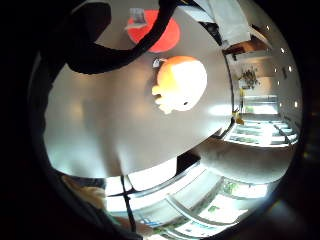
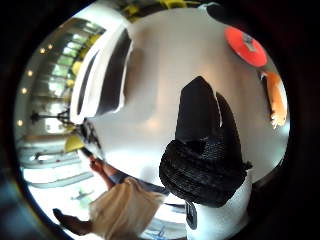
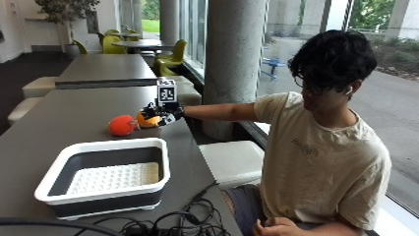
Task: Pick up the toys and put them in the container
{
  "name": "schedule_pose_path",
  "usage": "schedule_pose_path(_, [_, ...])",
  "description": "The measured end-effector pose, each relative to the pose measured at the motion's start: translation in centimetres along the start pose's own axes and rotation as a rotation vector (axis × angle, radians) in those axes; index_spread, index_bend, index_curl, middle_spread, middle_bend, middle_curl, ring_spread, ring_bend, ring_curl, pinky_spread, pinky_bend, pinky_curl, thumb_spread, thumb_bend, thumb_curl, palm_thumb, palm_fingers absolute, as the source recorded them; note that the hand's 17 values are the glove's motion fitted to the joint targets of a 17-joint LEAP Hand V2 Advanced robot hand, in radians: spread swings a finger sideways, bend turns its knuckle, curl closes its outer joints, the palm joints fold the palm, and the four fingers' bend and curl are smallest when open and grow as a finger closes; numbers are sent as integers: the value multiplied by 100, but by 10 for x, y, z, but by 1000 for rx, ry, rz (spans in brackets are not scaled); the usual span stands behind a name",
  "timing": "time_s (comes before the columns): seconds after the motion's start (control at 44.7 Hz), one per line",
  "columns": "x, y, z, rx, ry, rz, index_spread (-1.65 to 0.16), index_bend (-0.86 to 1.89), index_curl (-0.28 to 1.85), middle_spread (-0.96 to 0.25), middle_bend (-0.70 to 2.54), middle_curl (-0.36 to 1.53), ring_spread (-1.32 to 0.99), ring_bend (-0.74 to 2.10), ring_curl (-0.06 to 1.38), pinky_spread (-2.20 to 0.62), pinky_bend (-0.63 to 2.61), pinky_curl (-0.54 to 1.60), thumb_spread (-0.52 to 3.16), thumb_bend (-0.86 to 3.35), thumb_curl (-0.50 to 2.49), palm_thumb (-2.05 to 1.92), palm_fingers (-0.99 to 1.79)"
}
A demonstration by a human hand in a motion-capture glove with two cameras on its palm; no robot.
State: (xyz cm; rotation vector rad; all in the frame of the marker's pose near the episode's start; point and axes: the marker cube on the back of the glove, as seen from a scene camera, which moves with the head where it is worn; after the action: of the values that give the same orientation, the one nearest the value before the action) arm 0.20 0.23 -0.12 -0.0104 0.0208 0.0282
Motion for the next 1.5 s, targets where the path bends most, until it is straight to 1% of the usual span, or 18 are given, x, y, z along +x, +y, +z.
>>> schedule_pose_path(0.089, [3, 2, -2, -9, 27, 21, -17, 19, 7, -5, 14, 4, -5, 11, 0, -5, 76, 20, 74, 3, 0, 0, 6])
schedule_pose_path(0.201, [4, 1, -2, 9, -6, -2, -22, 20, 13, -7, 17, 8, -7, 14, 2, -6, 85, 27, 107, 4, 3, 0, 1])
schedule_pose_path(0.313, [2, 4, -4, 10, -40, 12, -25, 21, 17, -7, 17, 11, -8, 16, 3, -7, 89, 29, 129, 4, 6, -1, -2])
schedule_pose_path(0.469, [3, 6, -5, 10, -29, 11, -27, 20, 22, -8, 18, 15, -9, 17, 6, -7, 90, 31, 145, 4, 10, -1, -3])
schedule_pose_path(0.581, [10, 4, -6, 42, -16, 18, -28, 15, 23, -8, 17, 17, -9, 19, 8, -8, 93, 33, 149, 4, 13, 0, -7])
schedule_pose_path(0.693, [35, 4, -5, 39, 24, 45, -27, 4, 19, -8, 16, 19, -9, 26, 12, -6, 95, 34, 147, 4, 17, 2, -18])
schedule_pose_path(0.916, [89, 5, 10, -12, 20, 203, -27, -2, 12, -6, 11, 20, -7, 27, 17, -3, 100, 36, 140, 3, 22, 8, -37])
schedule_pose_path(0.983, [103, 3, 15, -31, 14, 226, -27, -3, 10, -5, 10, 20, -6, 26, 19, -2, 101, 36, 137, 2, 23, 8, -41])
schedule_pose_path(1.162, [142, -1, 25, -62, 64, 253, -26, -6, 5, -3, 11, 20, -5, 25, 22, -1, 105, 38, 132, 0, 26, 12, -45])
schedule_pose_path(1.252, [150, -6, 30, -69, 46, 244, -25, -6, 3, -3, 11, 20, -4, 24, 23, 0, 106, 38, 130, -1, 27, 13, -46])
schedule_pose_path(1.319, [158, -9, 37, -92, 20, 281, -25, -6, 2, -3, 11, 20, -4, 23, 24, 0, 106, 38, 129, -1, 28, 14, -46])
schedule_pose_path(1.408, [157, -14, 48, -121, -75, 351, -25, -6, 1, -3, 11, 21, -3, 22, 25, 0, 107, 38, 128, -1, 28, 14, -46])
schedule_pose_path(1.497, [165, -20, 56, -148, -76, 379, -25, -8, 0, -2, 17, 23, -3, 18, 25, 0, 106, 38, 126, -1, 28, 14, -45])
